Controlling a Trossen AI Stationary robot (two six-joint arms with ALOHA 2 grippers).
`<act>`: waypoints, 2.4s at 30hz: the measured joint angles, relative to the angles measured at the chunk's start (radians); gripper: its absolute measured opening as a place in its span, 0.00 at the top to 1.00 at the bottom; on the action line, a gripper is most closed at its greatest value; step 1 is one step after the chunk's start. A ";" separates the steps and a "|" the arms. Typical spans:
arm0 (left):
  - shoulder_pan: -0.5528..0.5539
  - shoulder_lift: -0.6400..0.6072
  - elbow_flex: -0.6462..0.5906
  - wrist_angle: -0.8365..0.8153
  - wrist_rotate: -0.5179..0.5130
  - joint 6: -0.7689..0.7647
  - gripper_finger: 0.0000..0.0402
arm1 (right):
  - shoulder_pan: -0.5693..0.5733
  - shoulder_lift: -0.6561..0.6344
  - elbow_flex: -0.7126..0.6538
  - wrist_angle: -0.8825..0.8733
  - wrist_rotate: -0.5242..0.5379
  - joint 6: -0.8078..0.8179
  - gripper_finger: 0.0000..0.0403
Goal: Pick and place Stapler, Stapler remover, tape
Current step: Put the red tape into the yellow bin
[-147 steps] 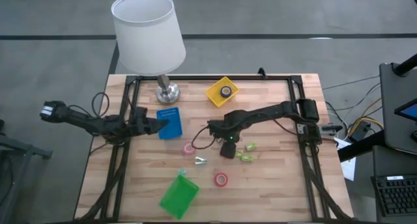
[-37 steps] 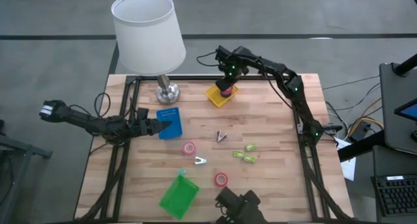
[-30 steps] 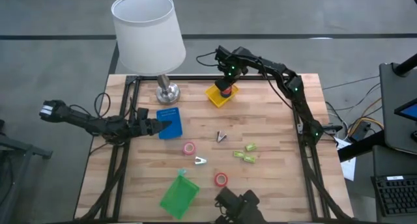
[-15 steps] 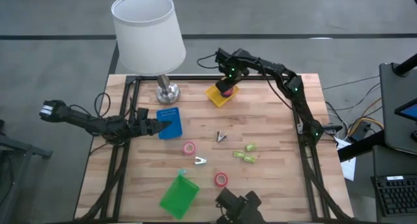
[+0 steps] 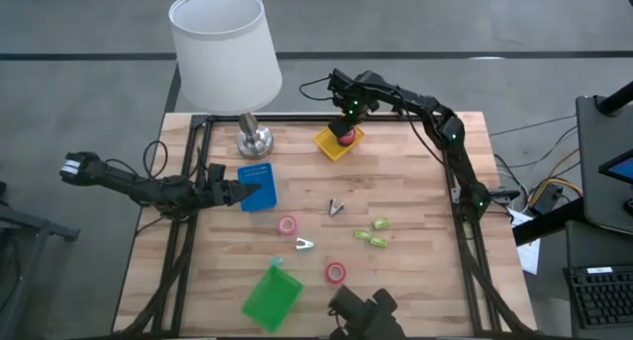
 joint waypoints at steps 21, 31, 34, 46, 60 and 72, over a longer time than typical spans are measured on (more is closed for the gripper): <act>0.000 0.000 0.000 0.002 0.041 -0.024 0.75 | 0.362 -0.297 -0.179 -0.006 -0.131 0.066 0.63; 0.000 0.000 0.000 0.003 -0.011 -0.014 0.75 | 0.638 -0.408 -0.494 0.261 -0.135 0.266 0.61; 0.000 0.004 0.000 0.003 -0.030 0.004 0.75 | 0.711 -0.395 -0.538 0.300 -0.135 0.265 0.62; 0.000 0.028 0.001 0.000 -0.030 0.003 0.75 | 0.876 -0.305 -0.604 0.479 -0.160 0.387 0.66; 0.000 0.035 0.001 -0.006 0.011 -0.035 0.75 | 0.974 -0.180 -0.532 0.483 -0.136 0.365 0.56; 0.000 0.035 0.001 -0.008 0.014 -0.037 0.75 | 0.971 -0.143 -0.532 0.479 -0.186 0.343 0.60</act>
